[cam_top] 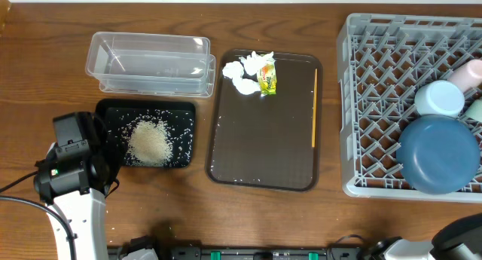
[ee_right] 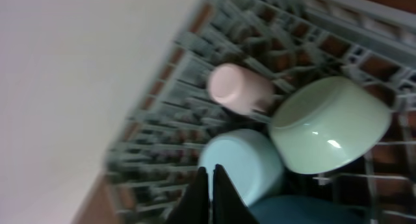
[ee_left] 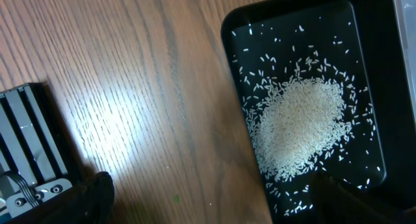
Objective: Sort waste into correct bins and load items into the dishwasher rack
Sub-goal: 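Carry the light-green cup with the right gripper into the rack beside the pink cup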
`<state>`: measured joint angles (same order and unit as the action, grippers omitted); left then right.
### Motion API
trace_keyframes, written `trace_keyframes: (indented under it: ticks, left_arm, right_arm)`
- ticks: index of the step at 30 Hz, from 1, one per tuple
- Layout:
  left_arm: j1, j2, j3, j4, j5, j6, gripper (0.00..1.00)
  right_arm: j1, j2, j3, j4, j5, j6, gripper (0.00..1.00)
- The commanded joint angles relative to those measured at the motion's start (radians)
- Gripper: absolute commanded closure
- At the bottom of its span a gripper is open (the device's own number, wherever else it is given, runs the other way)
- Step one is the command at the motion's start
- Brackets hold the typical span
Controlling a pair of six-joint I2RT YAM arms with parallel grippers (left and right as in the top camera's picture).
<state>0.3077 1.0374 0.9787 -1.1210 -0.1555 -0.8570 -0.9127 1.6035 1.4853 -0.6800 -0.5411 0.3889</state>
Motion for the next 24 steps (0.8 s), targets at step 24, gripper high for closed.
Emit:
trace_keyframes:
  ticks: [24]
  left_arm:
    - [0.006,0.001,0.018,-0.004,0.002,0.006,0.03]
  right_arm:
    - [0.151,0.248,-0.001,-0.021,0.587,-0.2,0.99]
